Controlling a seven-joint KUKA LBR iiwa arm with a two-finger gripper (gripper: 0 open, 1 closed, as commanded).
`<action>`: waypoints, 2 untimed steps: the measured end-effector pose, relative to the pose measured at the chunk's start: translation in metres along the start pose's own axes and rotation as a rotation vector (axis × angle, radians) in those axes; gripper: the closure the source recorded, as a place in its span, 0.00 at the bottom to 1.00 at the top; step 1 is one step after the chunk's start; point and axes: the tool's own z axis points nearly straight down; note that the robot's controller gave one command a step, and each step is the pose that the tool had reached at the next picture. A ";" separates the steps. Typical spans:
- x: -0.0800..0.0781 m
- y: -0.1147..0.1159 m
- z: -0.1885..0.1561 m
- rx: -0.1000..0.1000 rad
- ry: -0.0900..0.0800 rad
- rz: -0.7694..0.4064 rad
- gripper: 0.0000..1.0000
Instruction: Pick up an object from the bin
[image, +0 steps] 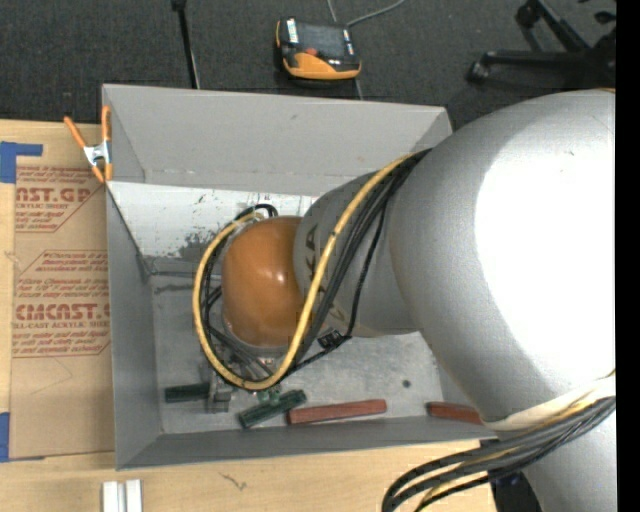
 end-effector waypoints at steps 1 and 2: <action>0.000 0.000 0.000 0.000 0.000 0.000 1.00; 0.002 0.000 -0.004 0.001 0.005 0.000 1.00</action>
Offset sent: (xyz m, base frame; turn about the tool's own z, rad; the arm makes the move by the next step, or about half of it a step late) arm 0.0001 0.0000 0.0915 0.0000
